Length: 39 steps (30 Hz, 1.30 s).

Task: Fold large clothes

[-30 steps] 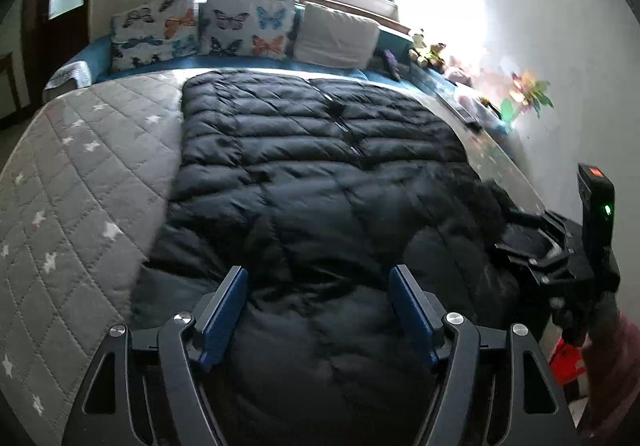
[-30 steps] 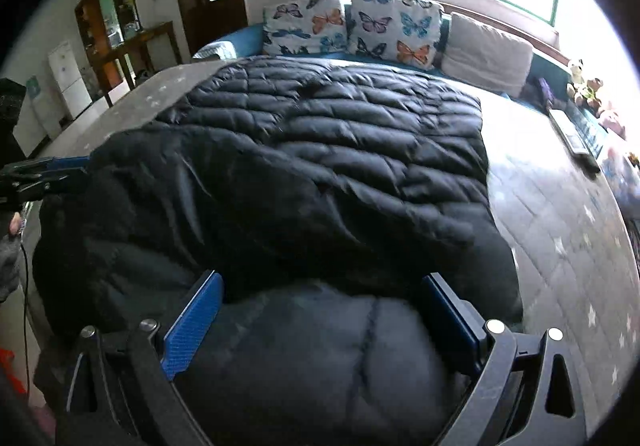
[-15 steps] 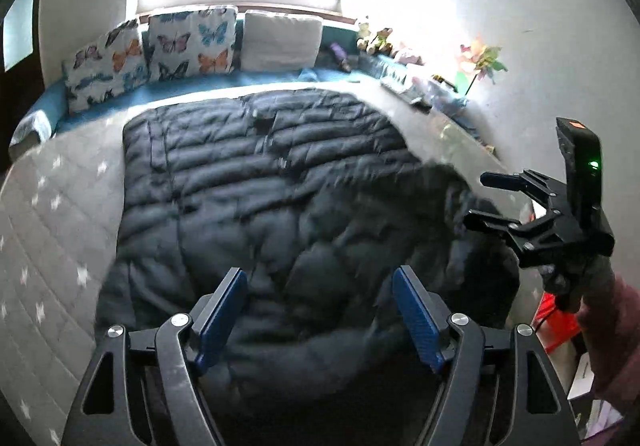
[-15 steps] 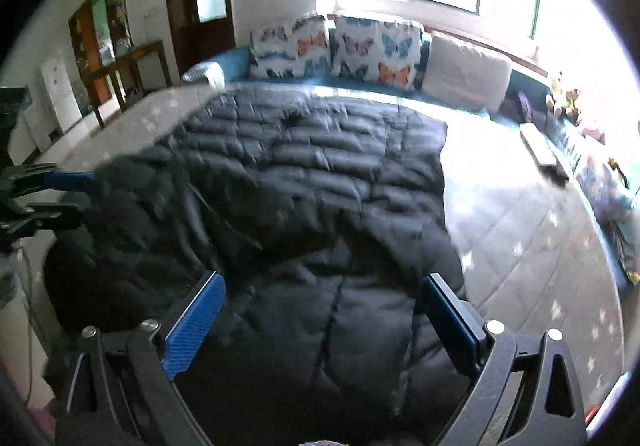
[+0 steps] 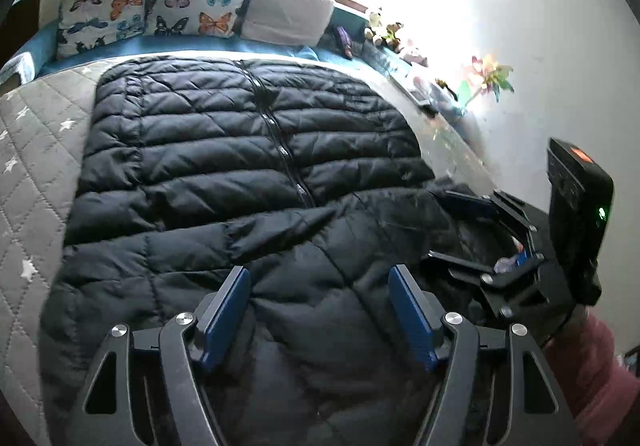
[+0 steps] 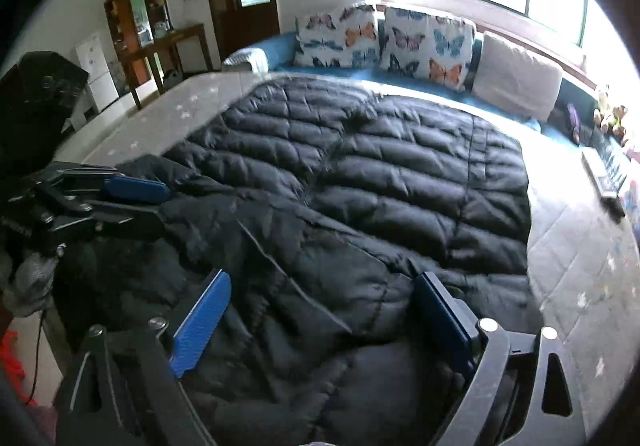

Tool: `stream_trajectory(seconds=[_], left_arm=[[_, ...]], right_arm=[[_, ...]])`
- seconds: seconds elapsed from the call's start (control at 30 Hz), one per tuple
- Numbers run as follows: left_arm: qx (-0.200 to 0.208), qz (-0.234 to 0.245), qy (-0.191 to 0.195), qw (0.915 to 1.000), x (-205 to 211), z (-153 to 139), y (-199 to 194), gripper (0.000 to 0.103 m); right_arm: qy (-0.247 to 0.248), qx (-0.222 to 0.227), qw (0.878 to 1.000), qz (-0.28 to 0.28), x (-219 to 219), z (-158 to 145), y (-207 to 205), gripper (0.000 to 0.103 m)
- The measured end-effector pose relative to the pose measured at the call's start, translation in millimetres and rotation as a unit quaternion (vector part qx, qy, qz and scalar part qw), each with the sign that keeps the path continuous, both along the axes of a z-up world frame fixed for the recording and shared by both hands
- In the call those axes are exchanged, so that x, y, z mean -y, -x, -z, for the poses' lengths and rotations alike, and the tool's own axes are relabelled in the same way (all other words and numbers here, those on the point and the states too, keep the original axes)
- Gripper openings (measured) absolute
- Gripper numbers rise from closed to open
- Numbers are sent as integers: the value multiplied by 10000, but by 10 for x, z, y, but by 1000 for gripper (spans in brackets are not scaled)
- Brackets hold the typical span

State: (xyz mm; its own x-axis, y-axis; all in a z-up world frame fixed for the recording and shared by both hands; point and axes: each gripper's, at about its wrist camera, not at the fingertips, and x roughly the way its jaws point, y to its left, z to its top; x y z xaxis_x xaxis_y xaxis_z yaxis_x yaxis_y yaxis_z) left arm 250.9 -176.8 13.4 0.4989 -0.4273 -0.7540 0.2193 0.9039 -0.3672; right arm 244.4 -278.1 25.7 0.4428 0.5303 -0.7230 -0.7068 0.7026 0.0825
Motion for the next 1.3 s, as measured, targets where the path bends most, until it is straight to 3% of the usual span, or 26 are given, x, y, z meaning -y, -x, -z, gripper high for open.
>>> stream_trajectory(seconds=[0.1,0.43,0.63,1.3], left_arm=[[25,75,-126,9999,81,97,-10,74],[29,231,-330,9992,181,202,-22,75],[123,288,-708,9970,293,276,-12,78],[177,314,-945,9949,371,313,-18,84]], right_arm=[[28,-231,9997,44,63,129,-31,99],[392,-82,9992,54,175,113,53,99],[380,-111,9992,44,199,217,54,99],[400,-45,9992,42,182,245,81,100]])
